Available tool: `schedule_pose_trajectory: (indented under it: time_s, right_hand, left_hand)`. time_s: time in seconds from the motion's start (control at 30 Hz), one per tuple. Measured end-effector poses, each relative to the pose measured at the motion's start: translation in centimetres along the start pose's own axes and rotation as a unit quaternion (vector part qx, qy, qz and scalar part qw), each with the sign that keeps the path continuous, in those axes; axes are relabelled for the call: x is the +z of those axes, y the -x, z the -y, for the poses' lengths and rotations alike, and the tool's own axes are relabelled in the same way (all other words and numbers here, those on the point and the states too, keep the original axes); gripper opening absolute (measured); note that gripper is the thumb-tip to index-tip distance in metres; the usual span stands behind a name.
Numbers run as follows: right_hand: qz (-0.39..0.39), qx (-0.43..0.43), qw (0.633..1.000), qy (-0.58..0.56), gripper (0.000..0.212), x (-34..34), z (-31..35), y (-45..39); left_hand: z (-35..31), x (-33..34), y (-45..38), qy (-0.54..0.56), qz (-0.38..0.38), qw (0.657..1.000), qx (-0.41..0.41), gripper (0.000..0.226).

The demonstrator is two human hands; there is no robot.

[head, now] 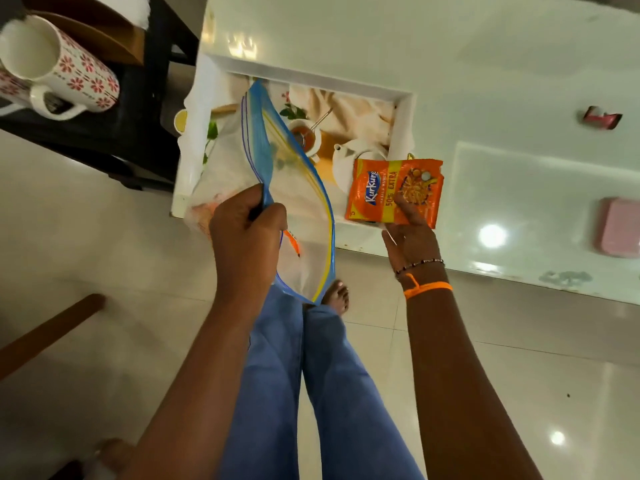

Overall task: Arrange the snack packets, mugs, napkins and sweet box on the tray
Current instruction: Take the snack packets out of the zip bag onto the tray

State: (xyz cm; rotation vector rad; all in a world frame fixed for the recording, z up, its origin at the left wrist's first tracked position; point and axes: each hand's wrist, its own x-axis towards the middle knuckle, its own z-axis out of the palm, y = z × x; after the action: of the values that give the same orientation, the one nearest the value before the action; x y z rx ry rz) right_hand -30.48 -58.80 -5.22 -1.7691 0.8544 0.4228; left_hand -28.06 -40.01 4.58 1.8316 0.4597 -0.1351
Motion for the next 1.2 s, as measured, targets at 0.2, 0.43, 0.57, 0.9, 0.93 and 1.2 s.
schedule_pose_trajectory:
  time_s: [0.2, 0.43, 0.57, 0.9, 0.93, 1.2]
  right_hand:
    - [-0.046, 0.006, 0.995, -0.092, 0.03, -0.9, 4.7, 4.5]
    - [0.279, -0.187, 0.933, 0.13, 0.031, 6.6, 13.9, 9.3]
    - [0.273, -0.229, 0.829, 0.431, 0.043, 9.9, 15.3, 8.8]
    - [0.366, -0.163, 0.828, 0.393, 0.042, 19.6, 15.9, 7.5]
    - [0.32, -0.169, 0.843, 0.398, 0.038, 20.1, 15.4, 7.1]
    - [0.205, -0.216, 0.837, 0.458, 0.035, 20.8, 15.3, 3.3]
  left_hand:
    - [0.7, -2.7, 0.7, 0.026, -0.001, 1.0, 0.002, 0.041]
    - [0.4, -6.9, 0.8, 0.12, -0.03, 0.99, -0.059, 0.013]
    - [-0.7, -9.4, 0.4, 0.106, -0.068, 0.992, -0.032, 0.026]
    - [-3.3, -11.5, -0.3, 0.087, -0.083, 0.99, 0.071, 0.011]
    - [-3.4, -11.4, -0.4, 0.086, -0.089, 0.99, 0.072, 0.011]
    - [-2.4, -10.4, -2.0, 0.091, -0.068, 0.993, 0.01, 0.018]
